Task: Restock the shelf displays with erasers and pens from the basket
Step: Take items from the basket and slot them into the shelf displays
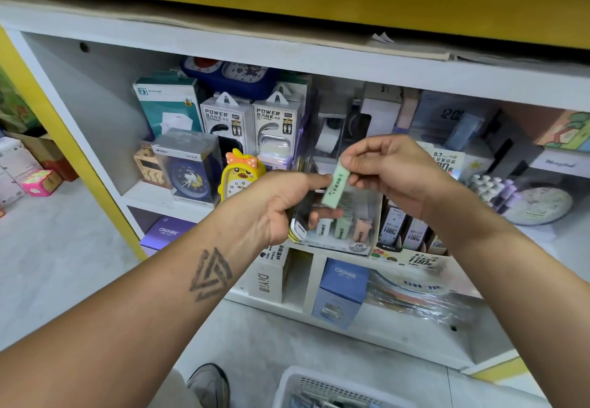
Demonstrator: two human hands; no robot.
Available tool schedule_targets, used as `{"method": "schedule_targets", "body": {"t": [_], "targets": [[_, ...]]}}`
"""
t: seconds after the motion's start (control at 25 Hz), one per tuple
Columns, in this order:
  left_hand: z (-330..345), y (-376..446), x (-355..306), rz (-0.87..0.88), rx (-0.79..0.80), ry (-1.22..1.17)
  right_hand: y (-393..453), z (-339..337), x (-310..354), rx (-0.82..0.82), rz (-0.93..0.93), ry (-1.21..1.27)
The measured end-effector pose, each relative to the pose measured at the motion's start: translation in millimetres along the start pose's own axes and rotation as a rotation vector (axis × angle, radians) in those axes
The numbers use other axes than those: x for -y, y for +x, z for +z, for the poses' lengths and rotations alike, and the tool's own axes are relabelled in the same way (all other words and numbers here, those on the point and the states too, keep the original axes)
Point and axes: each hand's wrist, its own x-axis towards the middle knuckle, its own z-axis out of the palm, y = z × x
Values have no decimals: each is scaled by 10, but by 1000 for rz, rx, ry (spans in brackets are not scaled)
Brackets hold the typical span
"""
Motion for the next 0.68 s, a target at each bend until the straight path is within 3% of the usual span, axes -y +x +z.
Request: {"method": "schedule_targets", "body": {"t": [0.2, 0.36, 0.44, 0.52, 0.6, 0.68], "targets": [[18, 26, 5, -55, 6, -34, -96, -173, -11, -32, -30, 15], [48, 79, 15, -44, -36, -37, -88, -258, 2, -74, -109, -160], [37, 100, 15, -42, -75, -49, -28, -315, -26, -221, -214, -398], [2, 103, 6, -53, -74, -86, 19, -331, -85, -327, -381, -849], [-31, 93, -3, -62, -44, -126, 48, -273, -188, -291, -470, -1152], [-53, 81, -6, -53, -16, -168, 94, -185, -283, -242, -419, -1264]]}}
